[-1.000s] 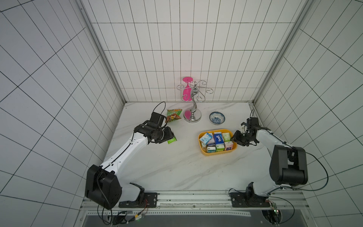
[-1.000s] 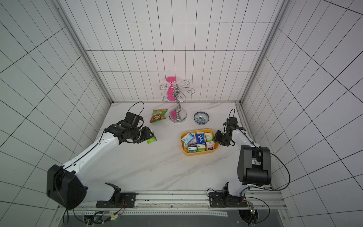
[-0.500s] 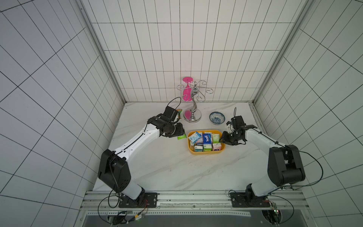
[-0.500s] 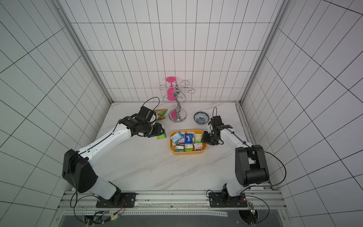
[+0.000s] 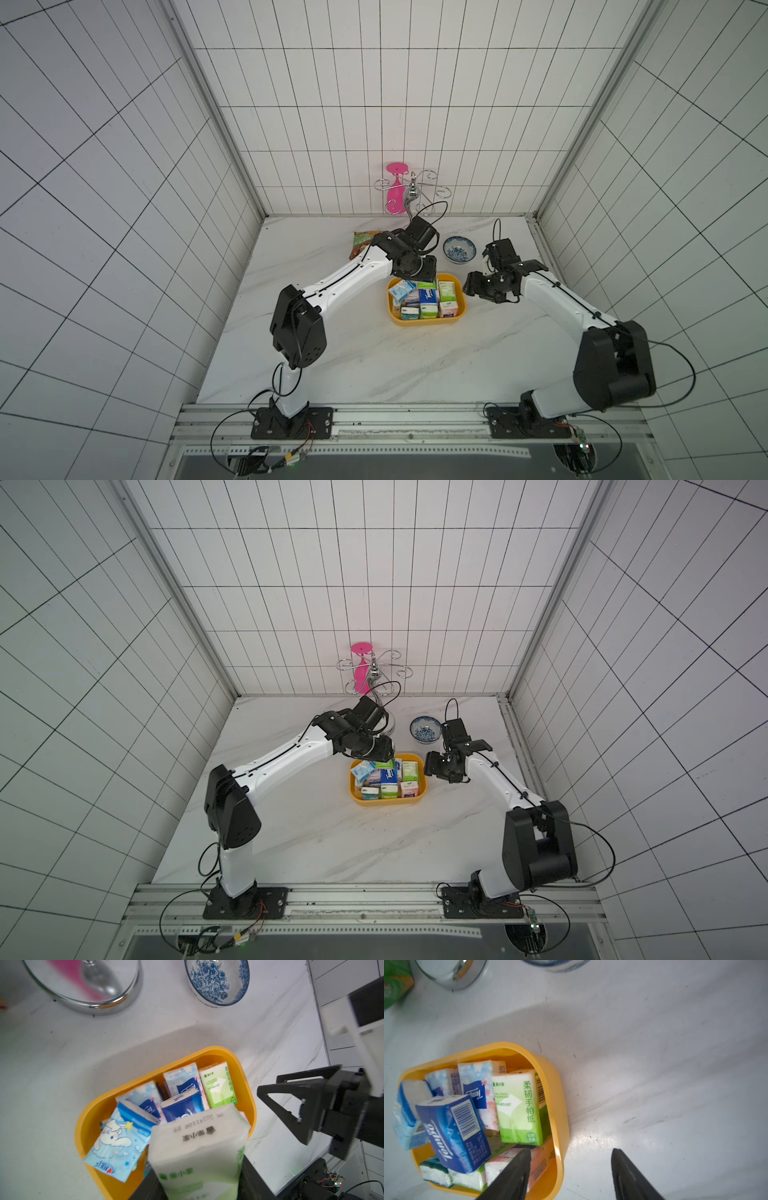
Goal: Put the pocket tissues into the storage box
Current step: Place the pocket tissues in the storage box.
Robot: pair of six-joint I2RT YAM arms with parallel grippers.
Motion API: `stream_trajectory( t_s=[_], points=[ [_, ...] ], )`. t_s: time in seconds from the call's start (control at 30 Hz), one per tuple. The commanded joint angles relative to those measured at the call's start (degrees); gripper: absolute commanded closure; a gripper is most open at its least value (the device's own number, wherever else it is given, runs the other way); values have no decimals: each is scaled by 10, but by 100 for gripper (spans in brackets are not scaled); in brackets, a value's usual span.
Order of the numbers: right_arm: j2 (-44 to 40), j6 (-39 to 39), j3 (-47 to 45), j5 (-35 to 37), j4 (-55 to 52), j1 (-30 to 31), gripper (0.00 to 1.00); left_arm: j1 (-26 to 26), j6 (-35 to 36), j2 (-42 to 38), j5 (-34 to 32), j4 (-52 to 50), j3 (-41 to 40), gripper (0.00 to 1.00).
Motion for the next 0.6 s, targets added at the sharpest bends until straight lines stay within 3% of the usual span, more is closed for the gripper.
stream_trajectory(
  t_s=[0.0,0.23,0.57],
  points=[
    [-50,23,14,64,-46,-64,32,-37,21,52,-52,-35,73,50],
    [-129,15,-15,65,-71,-146,31,-73,14,170,-80,-64,214,50],
    [-173,2,-21,48,-88,-155,31,-67,6,215,-167,-28,210,51]
  ],
)
